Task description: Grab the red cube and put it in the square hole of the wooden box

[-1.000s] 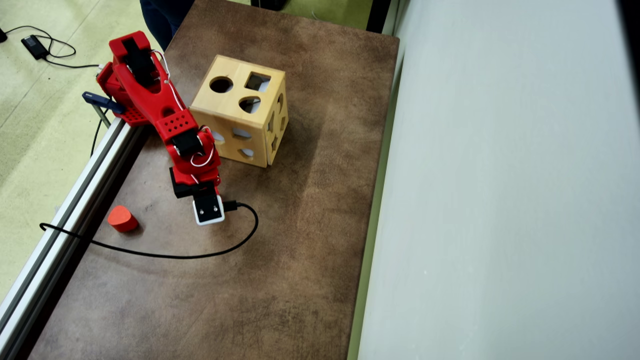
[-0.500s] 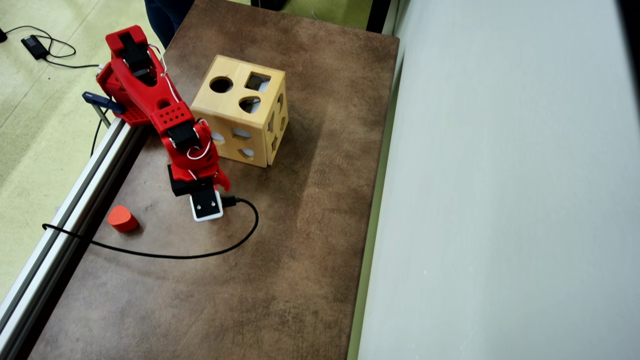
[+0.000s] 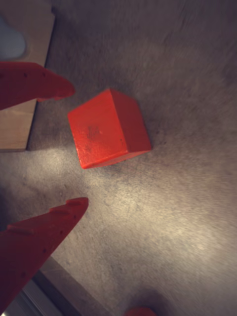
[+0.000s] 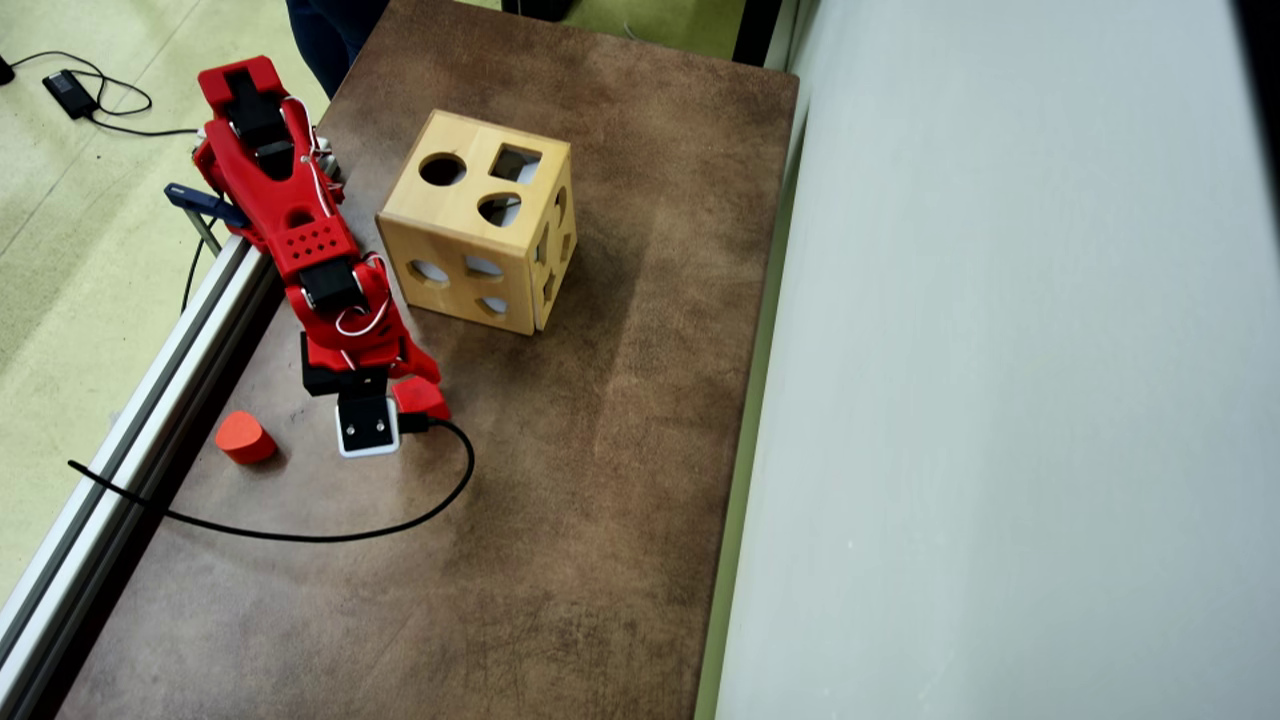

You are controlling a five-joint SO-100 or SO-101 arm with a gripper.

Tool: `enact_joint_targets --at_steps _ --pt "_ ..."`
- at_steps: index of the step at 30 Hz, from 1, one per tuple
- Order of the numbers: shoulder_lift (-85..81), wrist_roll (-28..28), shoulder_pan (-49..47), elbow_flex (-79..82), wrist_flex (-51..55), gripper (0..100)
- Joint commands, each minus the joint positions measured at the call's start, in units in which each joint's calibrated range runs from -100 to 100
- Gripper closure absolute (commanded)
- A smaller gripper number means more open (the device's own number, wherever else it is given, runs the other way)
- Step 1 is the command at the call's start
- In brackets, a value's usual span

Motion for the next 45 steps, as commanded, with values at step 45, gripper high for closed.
enact_joint_targets --at_steps 45 --pt "10.7 0.2 -3.9 -0.4 -11.1 89"
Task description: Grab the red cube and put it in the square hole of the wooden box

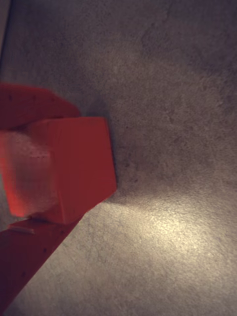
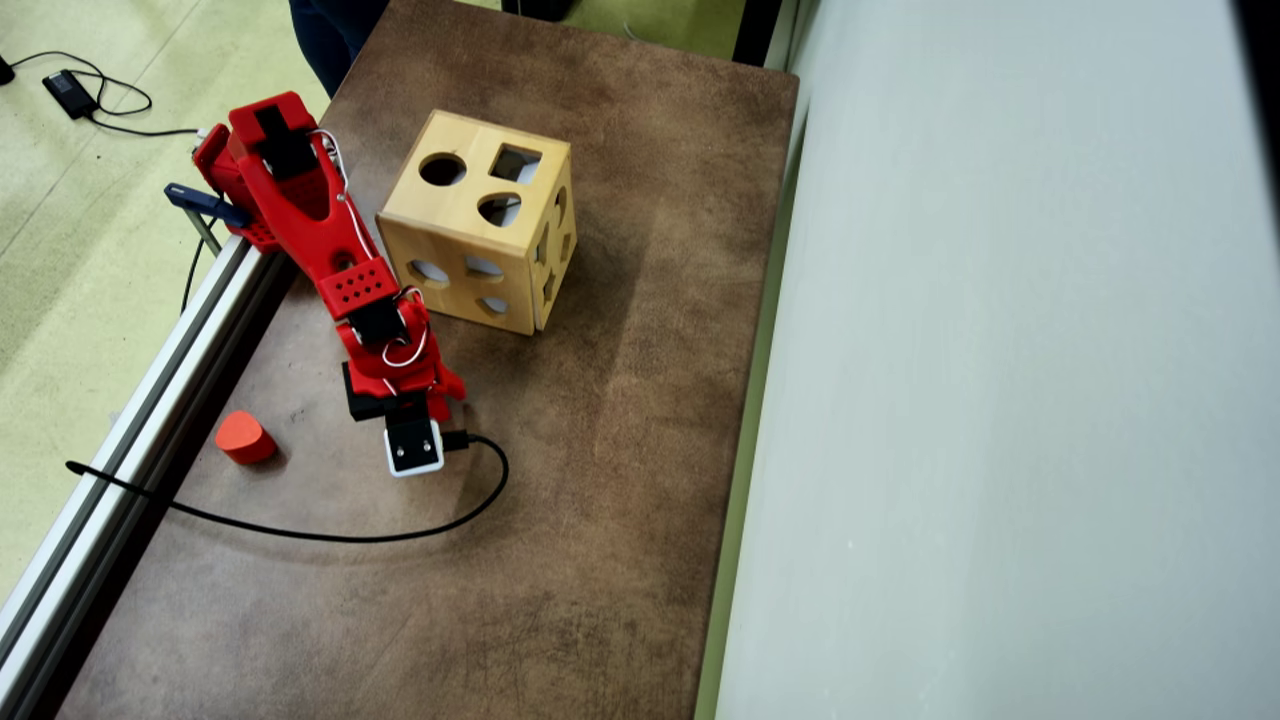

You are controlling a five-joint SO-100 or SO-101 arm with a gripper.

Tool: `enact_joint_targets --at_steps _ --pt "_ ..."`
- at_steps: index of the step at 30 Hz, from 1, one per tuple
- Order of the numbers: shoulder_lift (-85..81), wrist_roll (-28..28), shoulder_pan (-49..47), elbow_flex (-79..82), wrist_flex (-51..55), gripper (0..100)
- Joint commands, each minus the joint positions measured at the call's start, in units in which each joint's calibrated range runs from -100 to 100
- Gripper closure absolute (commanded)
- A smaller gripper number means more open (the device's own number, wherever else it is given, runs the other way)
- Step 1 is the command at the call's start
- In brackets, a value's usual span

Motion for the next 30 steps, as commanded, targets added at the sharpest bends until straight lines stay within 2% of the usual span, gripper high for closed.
enact_joint_targets --at_steps 1,4,7,17,23,30 --pt "-0.7 0.0 -0.6 -0.4 0.2 92" --pt "-1.5 -0.2 -0.3 -0.2 0.4 99" --pt "-4.2 -0.6 0.5 -0.3 2.6 98" --pt "-37.3 -8.1 0.9 -1.2 25.6 98" --pt "-56.7 -16.4 0.3 -1.2 34.8 98" --pt "-58.6 -29.3 -5.1 -0.5 40.1 98"
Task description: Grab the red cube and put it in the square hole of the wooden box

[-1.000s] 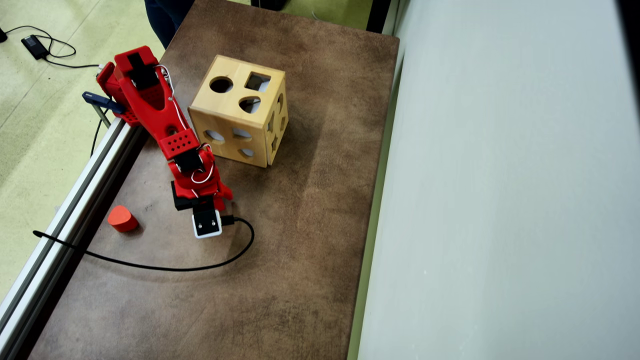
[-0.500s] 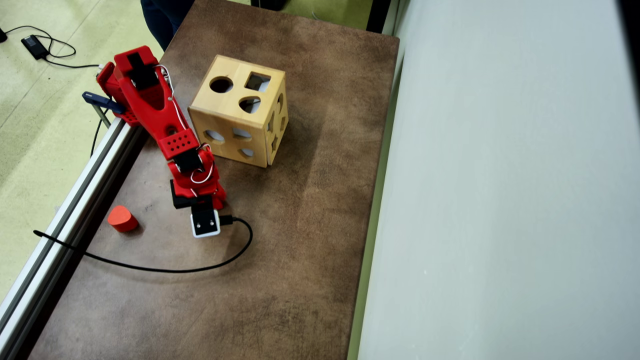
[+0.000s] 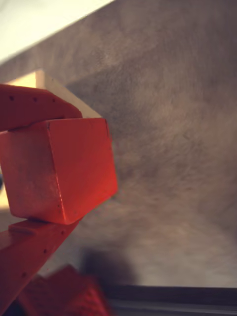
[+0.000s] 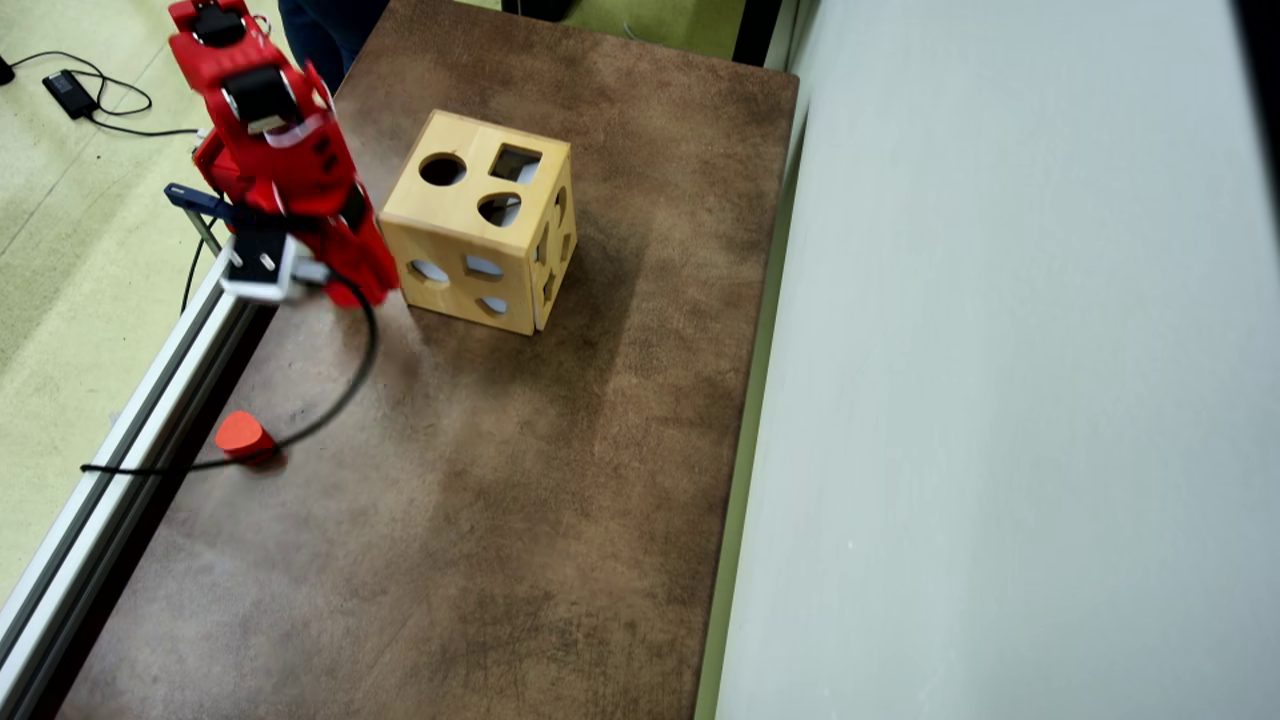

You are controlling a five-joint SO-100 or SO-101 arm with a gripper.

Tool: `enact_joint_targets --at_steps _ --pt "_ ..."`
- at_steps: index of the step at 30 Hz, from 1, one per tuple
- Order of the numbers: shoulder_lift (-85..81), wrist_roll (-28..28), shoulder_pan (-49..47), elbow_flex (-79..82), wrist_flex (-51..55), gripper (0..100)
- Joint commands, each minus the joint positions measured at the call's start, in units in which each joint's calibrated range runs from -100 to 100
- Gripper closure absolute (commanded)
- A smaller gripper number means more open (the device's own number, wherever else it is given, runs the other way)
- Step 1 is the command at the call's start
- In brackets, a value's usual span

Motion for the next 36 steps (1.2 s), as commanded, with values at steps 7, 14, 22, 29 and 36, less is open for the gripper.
enact_joint_targets --at_steps 7,14,22,29,36 --pt "-2.2 -14.8 -19.5 -0.5 1.0 98" --pt "7.6 -19.9 -30.8 -2.1 0.9 98" --pt "20.6 -20.3 -34.9 -12.7 0.9 98" --pt "24.3 -23.1 -39.2 -16.6 0.9 98" --pt "24.6 -24.0 -43.8 -16.7 0.9 98"
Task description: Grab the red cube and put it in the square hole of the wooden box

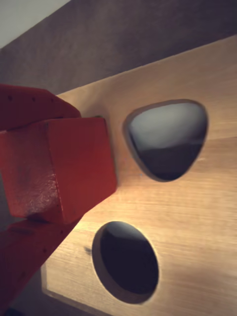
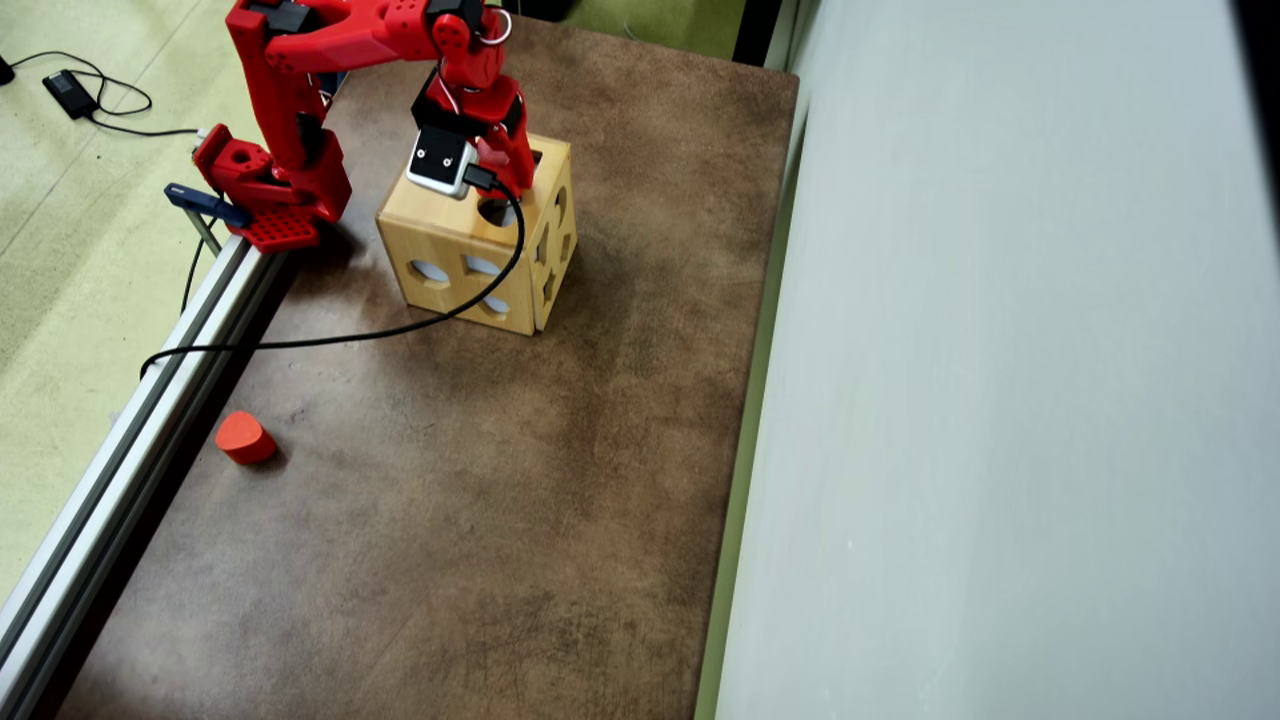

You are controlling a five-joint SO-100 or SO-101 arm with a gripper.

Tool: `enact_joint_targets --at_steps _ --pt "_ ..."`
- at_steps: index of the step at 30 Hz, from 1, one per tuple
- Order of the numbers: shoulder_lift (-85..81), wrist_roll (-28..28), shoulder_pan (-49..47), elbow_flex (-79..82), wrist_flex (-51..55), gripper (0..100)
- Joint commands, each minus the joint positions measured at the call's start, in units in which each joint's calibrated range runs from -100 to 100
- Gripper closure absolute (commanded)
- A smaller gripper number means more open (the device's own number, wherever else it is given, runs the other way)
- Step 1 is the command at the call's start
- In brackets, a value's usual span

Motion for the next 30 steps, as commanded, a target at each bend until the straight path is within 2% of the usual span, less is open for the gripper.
enact_joint_targets --at_steps 1,5,30 --pt "-0.2 -0.1 -1.8 -3.0 0.3 98" --pt "-0.2 -0.1 -2.9 -3.0 -2.2 98" --pt "-0.6 -1.9 -2.3 -2.5 -2.3 98"
